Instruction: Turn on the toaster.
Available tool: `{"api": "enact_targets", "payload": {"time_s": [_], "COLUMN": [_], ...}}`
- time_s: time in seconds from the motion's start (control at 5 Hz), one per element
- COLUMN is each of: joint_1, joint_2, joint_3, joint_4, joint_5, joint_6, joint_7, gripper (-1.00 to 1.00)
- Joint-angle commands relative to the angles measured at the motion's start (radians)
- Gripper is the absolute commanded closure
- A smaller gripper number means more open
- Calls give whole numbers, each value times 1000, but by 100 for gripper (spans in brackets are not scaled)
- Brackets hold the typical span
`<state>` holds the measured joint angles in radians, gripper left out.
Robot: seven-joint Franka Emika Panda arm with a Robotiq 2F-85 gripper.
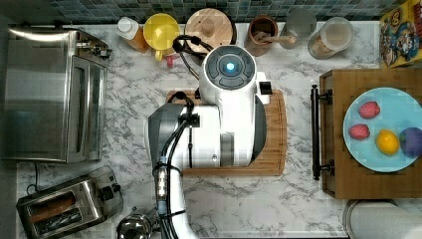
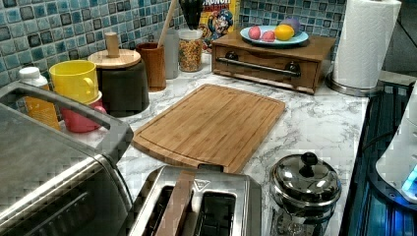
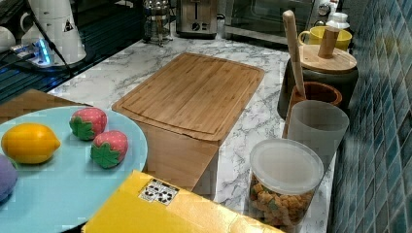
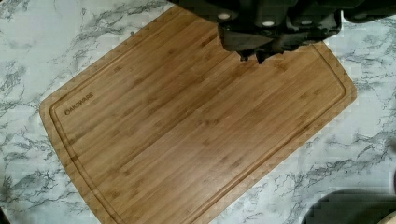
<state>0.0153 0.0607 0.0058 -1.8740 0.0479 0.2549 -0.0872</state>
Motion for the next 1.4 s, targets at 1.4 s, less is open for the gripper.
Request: {"api": "enact_targets", "payload": {"time_s": [1.4], "joint_1": [177], "joint_2": [-284], "joint_3": [151], "joint_4": [-443], "joint_5": [234], "joint_6": [271], "joint_7": [-474], "gripper": [100]}}
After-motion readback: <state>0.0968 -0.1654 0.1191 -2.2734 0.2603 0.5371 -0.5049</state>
